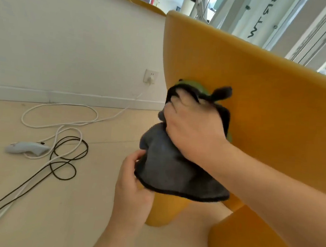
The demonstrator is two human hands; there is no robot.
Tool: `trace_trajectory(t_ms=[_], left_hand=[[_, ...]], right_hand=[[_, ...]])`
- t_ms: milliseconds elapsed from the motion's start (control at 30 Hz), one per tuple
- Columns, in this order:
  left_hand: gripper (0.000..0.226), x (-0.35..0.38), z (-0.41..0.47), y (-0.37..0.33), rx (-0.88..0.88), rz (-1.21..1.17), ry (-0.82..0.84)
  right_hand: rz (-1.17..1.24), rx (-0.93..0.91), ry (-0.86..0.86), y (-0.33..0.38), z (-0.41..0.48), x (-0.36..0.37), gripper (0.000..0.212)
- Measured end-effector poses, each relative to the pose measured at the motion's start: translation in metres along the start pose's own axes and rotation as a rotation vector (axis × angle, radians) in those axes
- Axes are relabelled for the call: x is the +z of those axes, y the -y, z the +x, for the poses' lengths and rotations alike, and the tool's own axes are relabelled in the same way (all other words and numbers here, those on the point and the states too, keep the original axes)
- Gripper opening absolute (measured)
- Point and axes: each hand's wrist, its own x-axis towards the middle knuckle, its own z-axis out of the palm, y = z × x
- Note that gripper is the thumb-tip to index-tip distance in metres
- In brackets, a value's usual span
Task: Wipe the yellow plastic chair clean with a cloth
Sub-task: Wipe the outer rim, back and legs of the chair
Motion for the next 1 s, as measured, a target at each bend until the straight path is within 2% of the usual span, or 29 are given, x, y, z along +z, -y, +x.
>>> trace_trajectory(t_ms=[33,100,133,200,267,300,367,433,500,600,700,767,800,833,900,933,1000], left_hand=[[0.060,-0.004,0.001,0.001,0.019,0.005,-0.012],[0.064,-0.014,0.001,0.015,0.067,0.128,-0.055],[0.066,-0.019,0.000,0.026,0.089,0.238,-0.069],[0.070,-0.027,-0.010,0.042,0.085,0.399,-0.045],[0.068,-0.031,-0.021,0.053,0.071,0.458,0.011],[0.062,-0.029,-0.025,0.054,0.062,0.455,0.051],[0.053,-0.020,-0.028,0.048,0.034,0.326,0.126],[0.070,-0.006,-0.022,0.034,0.077,0.164,0.171],[0.080,0.009,-0.005,0.019,0.184,0.121,0.178],[0.073,0.029,0.024,0.005,0.312,0.191,0.179],[0.058,0.035,0.057,0.012,0.305,0.187,0.123],[0.041,0.034,0.088,0.013,0.189,0.126,-0.069],[0.040,0.034,0.102,0.007,0.116,0.110,-0.155],[0.047,0.035,0.113,0.000,0.042,0.083,-0.210],[0.070,0.041,0.112,-0.012,-0.050,0.039,-0.196],[0.077,0.043,0.104,-0.017,-0.028,0.052,-0.175],[0.073,0.046,0.083,-0.026,0.107,0.131,-0.134]], right_hand=[[-0.049,-0.095,0.009,0.015,-0.003,0.013,0.030],[-0.105,-0.333,0.160,0.050,-0.011,0.038,0.031],[-0.119,-0.391,0.279,0.064,-0.020,0.044,0.032],[-0.096,-0.500,0.390,0.077,-0.035,0.065,0.032],[-0.115,-0.628,0.440,0.079,-0.046,0.075,0.036],[-0.062,-0.626,0.442,0.079,-0.049,0.077,0.036],[0.149,-0.499,0.343,0.073,-0.045,0.065,0.026],[0.453,-0.243,0.239,0.056,-0.033,0.035,0.022],[0.677,-0.045,0.276,0.036,-0.022,0.003,0.040],[0.846,0.143,0.245,0.019,-0.022,-0.020,0.056],[0.733,0.144,0.097,0.023,-0.048,-0.020,0.055],[0.560,0.116,-0.058,0.020,-0.067,-0.011,0.049],[0.496,0.106,-0.085,0.017,-0.073,-0.003,0.046],[0.432,0.088,-0.078,0.015,-0.079,0.005,0.046],[0.351,0.049,-0.019,0.016,-0.089,0.021,0.049],[0.357,0.053,0.007,0.018,-0.094,0.025,0.051],[0.407,0.105,0.012,0.020,-0.108,0.031,0.056]])
